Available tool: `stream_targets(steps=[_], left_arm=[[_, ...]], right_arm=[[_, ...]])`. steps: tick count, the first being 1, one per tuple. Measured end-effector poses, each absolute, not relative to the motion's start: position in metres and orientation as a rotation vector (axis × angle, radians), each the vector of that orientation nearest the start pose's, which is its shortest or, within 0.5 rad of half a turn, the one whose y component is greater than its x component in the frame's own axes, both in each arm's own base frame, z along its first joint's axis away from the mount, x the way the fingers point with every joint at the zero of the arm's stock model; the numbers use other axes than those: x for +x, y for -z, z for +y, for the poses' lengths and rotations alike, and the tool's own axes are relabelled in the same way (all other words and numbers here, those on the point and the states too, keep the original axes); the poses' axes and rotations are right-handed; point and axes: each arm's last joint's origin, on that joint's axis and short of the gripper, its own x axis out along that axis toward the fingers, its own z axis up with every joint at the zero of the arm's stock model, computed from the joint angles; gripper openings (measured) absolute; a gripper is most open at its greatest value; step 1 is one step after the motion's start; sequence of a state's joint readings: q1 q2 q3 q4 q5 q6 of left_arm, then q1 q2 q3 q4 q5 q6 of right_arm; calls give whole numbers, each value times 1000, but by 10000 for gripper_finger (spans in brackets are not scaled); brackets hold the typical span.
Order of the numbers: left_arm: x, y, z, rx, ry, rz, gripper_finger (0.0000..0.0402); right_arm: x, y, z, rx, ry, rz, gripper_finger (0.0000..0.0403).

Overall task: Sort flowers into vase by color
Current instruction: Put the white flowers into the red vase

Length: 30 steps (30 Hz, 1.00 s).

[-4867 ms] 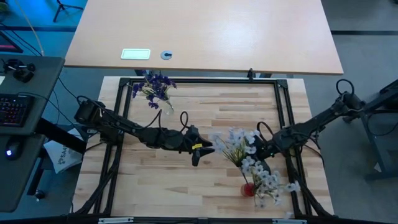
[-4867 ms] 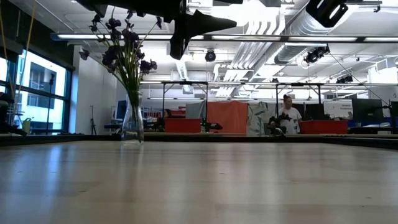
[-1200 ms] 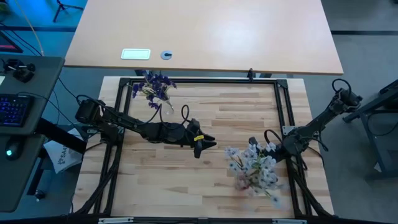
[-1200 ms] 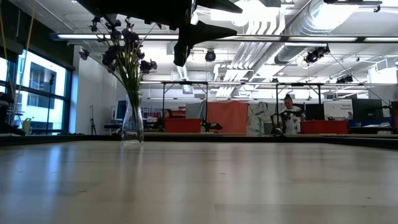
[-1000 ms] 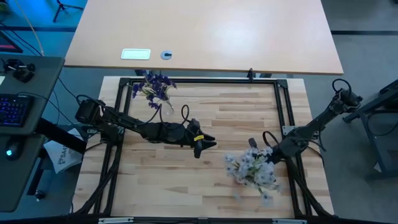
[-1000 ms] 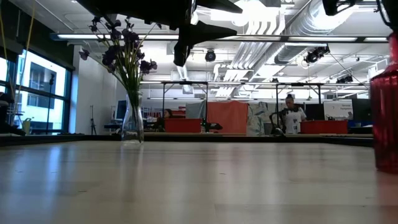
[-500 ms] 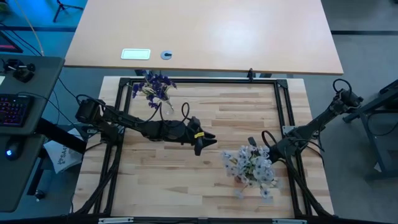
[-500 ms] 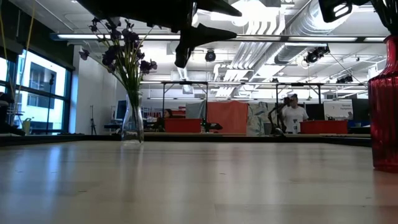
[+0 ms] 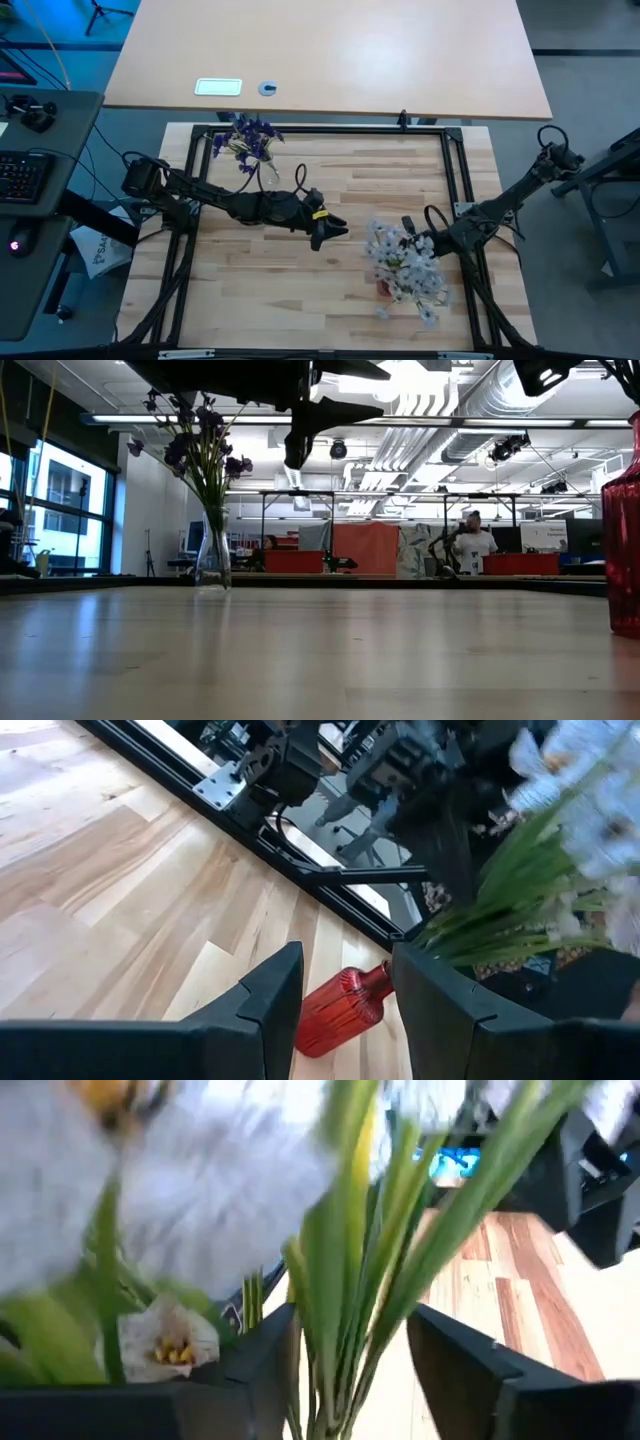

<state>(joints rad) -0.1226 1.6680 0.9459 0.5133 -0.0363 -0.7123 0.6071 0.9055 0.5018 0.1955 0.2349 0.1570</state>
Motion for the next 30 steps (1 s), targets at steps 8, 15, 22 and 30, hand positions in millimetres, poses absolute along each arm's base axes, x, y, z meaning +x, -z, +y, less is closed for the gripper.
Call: stream_targets(steps=[8,15,22,30], left_arm=[[361,-229,-43,-677,11,230,145],[361,-229,-43,-676,10,230,145],[361,-229,-43,-676,10,230,145],[361,-228,-43,-674,3,246,145]], right_arm=[[152,-266,98,98,-371,158,247],[142,-277,91,127,-377,93,252],[145,-274,93,5,-380,88,195],[149,-271,90,20,-357,117,22]])
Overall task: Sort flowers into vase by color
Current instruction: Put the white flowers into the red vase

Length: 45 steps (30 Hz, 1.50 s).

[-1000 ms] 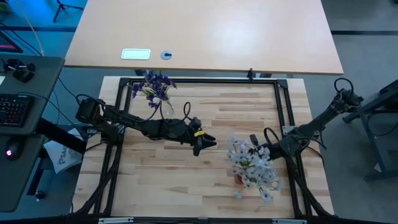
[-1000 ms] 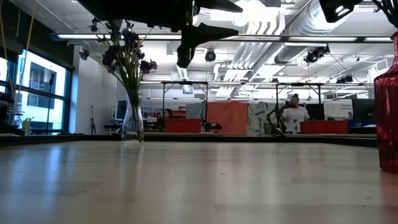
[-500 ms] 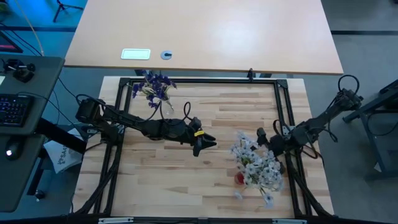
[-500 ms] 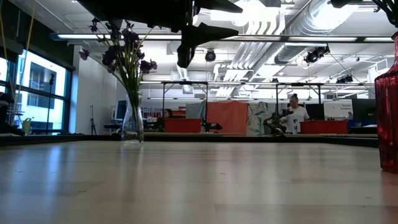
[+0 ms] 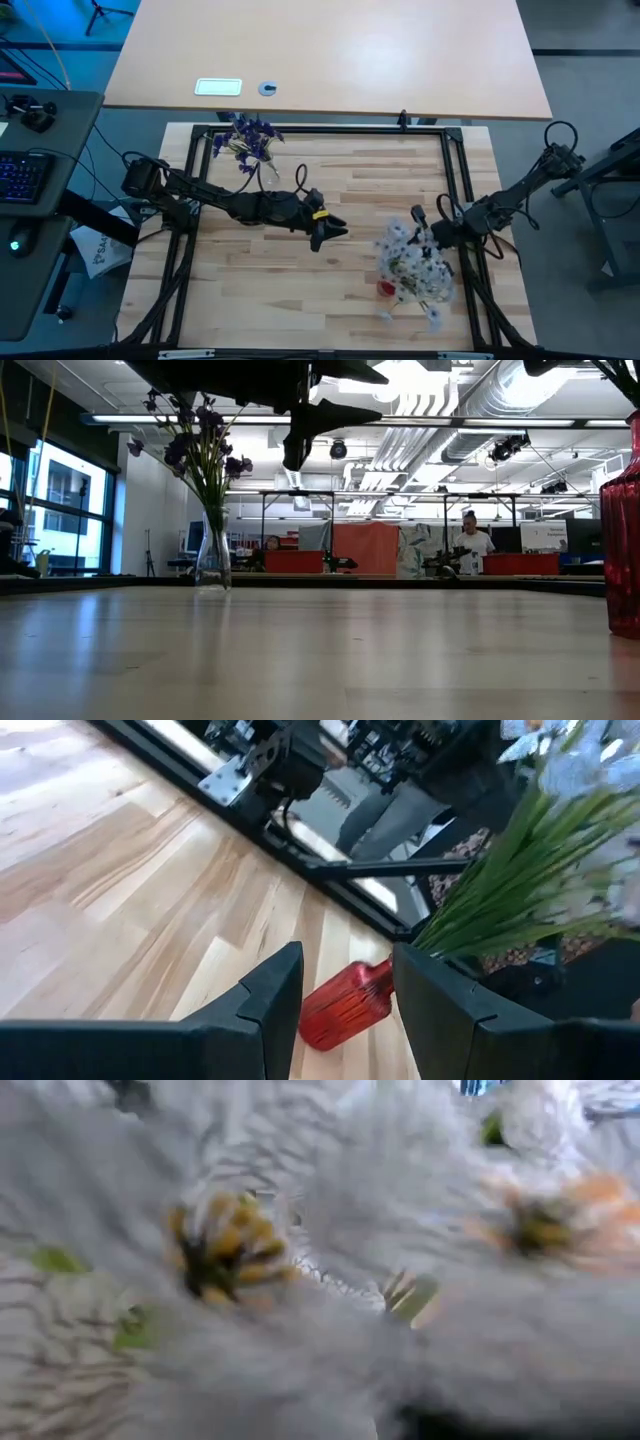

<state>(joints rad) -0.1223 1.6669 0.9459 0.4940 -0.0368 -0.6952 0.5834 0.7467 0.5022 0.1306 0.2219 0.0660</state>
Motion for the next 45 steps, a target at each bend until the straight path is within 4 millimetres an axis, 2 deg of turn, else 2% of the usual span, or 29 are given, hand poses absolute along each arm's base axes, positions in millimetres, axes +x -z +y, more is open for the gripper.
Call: stream_targets(steps=[8,15,33,38,41,45], left_arm=[[359,-221,-43,-666,-22,312,145],[359,-220,-39,-666,-38,322,145],[358,-216,-34,-623,-59,364,145],[358,-216,-34,-619,-59,364,145],[358,-216,-33,-620,-60,364,145],[358,-216,-32,-620,-64,363,145]], right_arm=[[148,-268,91,18,-384,147,8],[148,-257,91,9,-379,261,4],[151,-253,92,95,-348,296,12],[152,-254,90,165,-260,285,13],[152,-256,89,210,-202,273,27],[153,-264,89,231,-202,251,76]])
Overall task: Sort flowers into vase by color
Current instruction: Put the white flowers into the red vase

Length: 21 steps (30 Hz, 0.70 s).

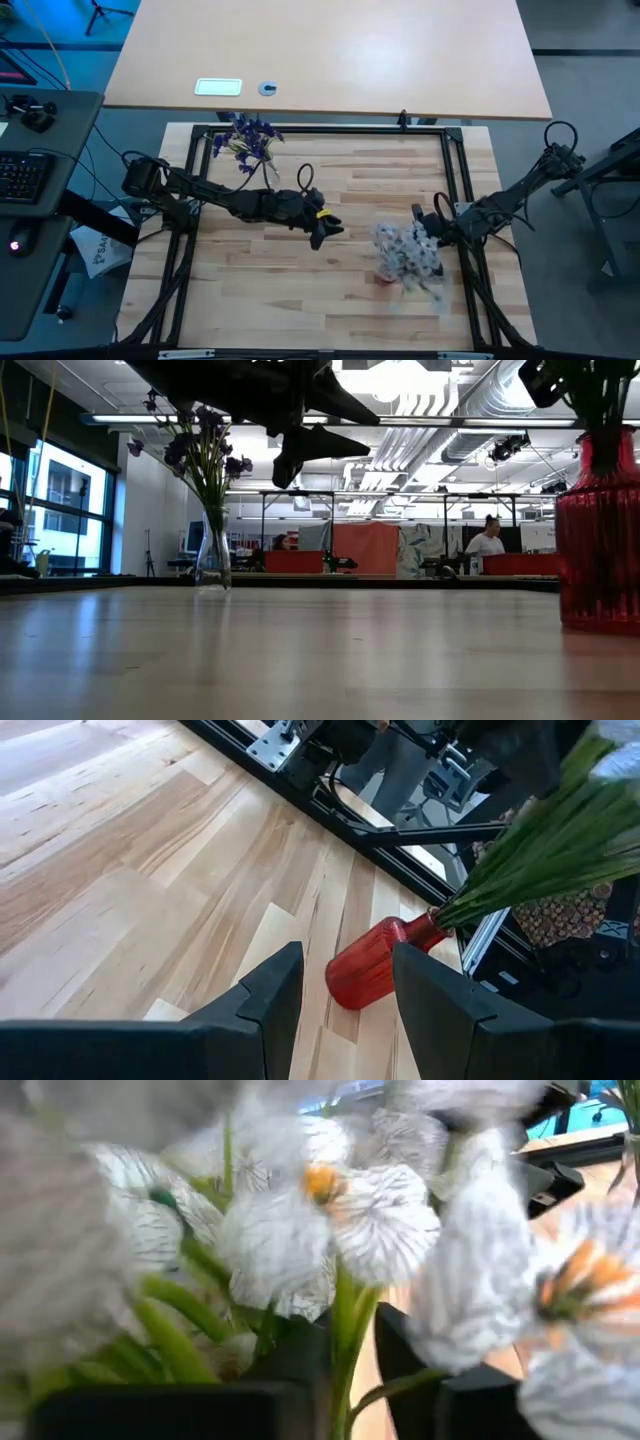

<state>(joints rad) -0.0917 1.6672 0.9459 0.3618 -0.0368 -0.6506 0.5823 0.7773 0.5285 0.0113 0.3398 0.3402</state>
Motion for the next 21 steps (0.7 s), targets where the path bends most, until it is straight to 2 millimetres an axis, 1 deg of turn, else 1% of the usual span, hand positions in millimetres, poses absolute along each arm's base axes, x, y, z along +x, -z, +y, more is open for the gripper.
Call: stream_targets(steps=[6,9,11,13,17,19,21], left_arm=[[358,-216,-32,-621,-64,363,145],[358,-216,-32,-623,-64,363,145],[358,-216,-32,-630,-62,363,145],[357,-219,-30,-634,-57,363,145],[350,-233,-19,-643,-55,335,145],[346,-240,-13,-628,-70,329,145],[343,-246,-8,-608,-87,316,145]], right_arm=[[153,-274,90,239,-218,230,170],[153,-285,90,242,-225,212,208],[152,-294,89,204,-234,205,227],[149,-307,88,169,-248,206,241],[141,-328,82,139,-232,261,253],[139,-332,80,127,-213,299,255],[139,-332,81,120,-215,315,255]])
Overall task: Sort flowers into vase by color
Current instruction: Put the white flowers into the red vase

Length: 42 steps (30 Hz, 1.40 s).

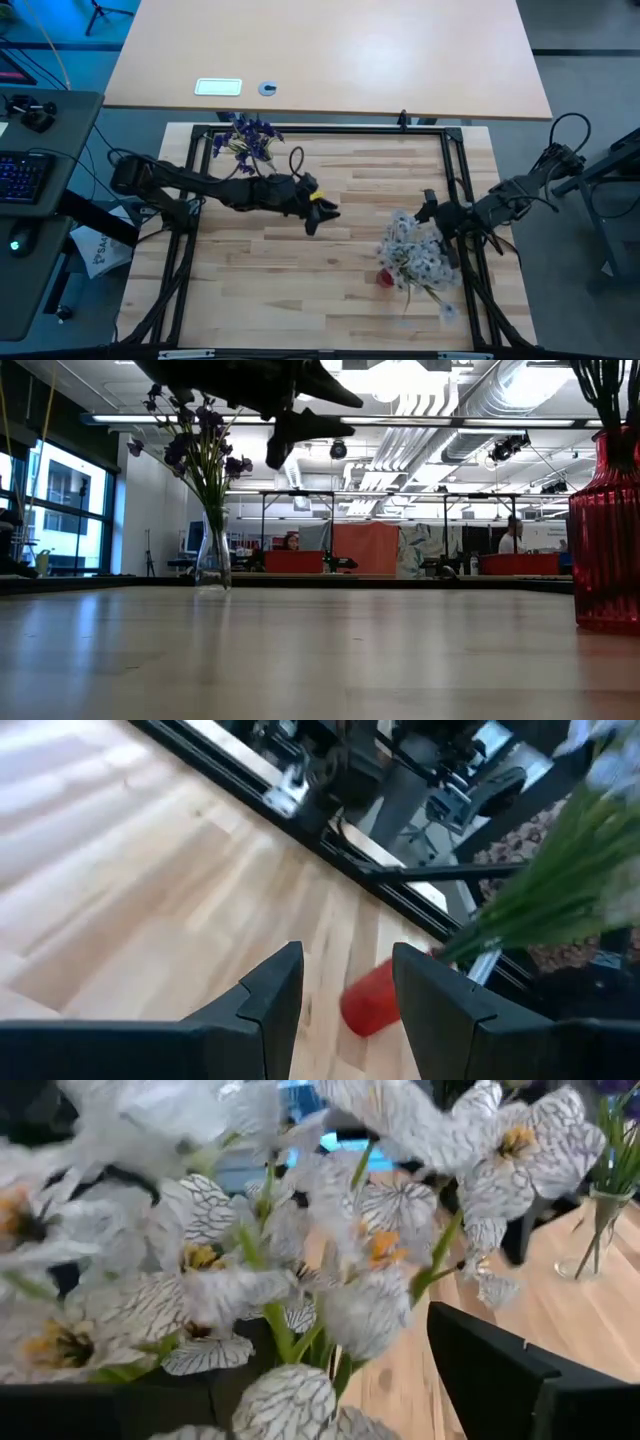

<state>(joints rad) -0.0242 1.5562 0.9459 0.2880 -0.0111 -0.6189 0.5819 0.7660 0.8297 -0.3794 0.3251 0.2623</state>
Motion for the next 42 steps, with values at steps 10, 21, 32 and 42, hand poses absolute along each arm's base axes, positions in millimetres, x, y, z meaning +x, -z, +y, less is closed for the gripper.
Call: stream_targets(steps=[10,21,32,42], left_arm=[[339,-254,2,-560,-133,277,145],[338,-251,2,-558,-142,303,145],[338,-251,2,-544,-148,308,145],[337,-253,2,-531,-145,305,145]], right_arm=[[154,-286,91,45,-212,476,171],[166,-263,101,42,-258,547,19],[167,-264,102,50,-266,552,16],[164,-290,100,65,-256,585,43]])
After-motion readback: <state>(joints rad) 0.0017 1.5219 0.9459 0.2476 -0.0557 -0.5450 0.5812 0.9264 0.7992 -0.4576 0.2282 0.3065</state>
